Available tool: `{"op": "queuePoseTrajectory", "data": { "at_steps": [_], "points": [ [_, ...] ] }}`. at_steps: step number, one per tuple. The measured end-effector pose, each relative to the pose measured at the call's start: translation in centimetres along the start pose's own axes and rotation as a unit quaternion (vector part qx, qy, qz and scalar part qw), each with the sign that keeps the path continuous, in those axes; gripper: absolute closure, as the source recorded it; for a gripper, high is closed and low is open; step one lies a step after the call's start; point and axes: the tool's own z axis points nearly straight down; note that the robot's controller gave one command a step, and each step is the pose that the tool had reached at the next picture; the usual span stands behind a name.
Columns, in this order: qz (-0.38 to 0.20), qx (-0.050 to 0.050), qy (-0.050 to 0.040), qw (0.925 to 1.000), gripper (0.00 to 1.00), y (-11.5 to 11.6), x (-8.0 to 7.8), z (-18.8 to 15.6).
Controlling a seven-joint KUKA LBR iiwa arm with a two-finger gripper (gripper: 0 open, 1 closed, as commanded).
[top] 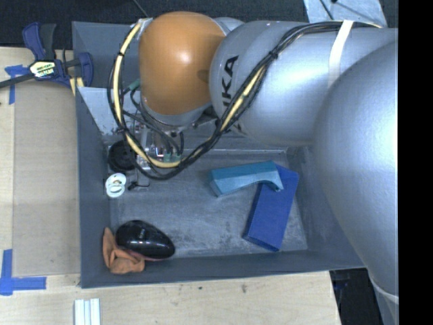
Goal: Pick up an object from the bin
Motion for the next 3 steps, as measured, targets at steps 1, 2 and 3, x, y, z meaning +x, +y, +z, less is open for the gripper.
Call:
{"op": "queuePoseTrajectory", "data": {
  "at_steps": [1,2,3],
  "points": [
    [0.002,-0.001,-0.0035,1.0000,0.00,-0.1,-0.1,-0.5],
    [-0.009,-0.001,-0.0041,0.9999,0.00,-4.6,-2.8,-1.2],
    [-0.007,0.001,-0.0048,1.0000,0.00,-5.9,-3.6,-1.6]
  ]
}}
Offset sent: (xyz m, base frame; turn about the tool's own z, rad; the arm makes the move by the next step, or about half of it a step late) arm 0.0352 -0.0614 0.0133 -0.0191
